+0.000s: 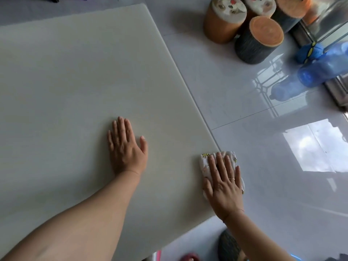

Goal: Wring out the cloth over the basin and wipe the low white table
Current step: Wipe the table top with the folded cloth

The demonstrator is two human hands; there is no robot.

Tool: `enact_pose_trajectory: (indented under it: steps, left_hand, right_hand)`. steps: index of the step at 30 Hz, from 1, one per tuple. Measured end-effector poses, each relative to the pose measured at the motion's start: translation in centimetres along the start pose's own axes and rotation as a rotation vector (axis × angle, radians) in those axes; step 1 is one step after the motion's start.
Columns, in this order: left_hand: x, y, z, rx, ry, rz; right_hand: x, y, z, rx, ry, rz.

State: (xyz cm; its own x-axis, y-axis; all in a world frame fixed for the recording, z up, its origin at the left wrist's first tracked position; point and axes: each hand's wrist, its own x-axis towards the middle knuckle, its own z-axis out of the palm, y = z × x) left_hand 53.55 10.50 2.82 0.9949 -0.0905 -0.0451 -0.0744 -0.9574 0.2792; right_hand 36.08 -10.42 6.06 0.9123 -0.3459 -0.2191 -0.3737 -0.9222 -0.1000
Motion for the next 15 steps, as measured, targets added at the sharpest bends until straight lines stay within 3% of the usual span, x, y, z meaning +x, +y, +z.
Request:
enact_pose_trajectory:
  steps: [4, 10, 15]
  left_hand:
    - [-0.1, 0.1, 0.1, -0.006, 0.009, 0.002]
    - [0.0, -0.3, 0.1, -0.023, -0.006, 0.018]
    - [-0.5, -0.1, -1.0, -0.082, -0.055, -0.031]
  right_hand:
    - [-2.0, -2.1, 1.2, 0.048, -0.018, 0.211]
    - [-4.6, 1.4, 0.9, 0.0, -0.011, -0.106]
    - [-5.0, 2.0, 0.9, 0.091, -0.127, 0.2]
